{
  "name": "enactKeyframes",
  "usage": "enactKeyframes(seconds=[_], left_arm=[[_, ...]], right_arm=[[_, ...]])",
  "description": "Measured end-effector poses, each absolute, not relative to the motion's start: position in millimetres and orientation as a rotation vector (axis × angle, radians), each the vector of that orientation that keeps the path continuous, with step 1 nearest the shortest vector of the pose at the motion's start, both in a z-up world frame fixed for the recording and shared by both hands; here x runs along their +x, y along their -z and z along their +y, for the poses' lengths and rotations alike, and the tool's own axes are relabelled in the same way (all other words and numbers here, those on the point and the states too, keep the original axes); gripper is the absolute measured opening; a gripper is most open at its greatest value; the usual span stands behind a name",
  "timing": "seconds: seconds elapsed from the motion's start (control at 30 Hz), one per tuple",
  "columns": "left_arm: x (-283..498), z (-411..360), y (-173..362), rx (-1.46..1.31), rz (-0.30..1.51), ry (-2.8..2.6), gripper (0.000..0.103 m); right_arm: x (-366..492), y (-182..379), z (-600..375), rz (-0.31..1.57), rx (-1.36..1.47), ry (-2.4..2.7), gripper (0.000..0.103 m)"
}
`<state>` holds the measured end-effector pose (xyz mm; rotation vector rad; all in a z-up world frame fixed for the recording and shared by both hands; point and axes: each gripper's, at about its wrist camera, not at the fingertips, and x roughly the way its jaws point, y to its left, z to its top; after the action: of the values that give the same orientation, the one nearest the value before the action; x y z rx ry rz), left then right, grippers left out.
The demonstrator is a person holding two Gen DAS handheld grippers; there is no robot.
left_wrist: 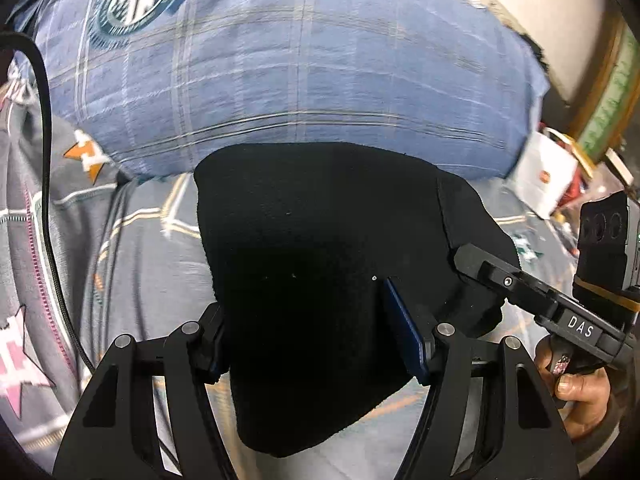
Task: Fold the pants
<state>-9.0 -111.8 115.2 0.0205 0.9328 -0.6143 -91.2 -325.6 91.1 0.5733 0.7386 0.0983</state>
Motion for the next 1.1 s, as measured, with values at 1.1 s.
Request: enactKeyframes(seconds=[1.1], left_arm=[[4,-100,-59,0.079,0.946,0.380,0.075]], right_arm=[[-56,-54,-268,0.915,0.226,-0.049,0.047]])
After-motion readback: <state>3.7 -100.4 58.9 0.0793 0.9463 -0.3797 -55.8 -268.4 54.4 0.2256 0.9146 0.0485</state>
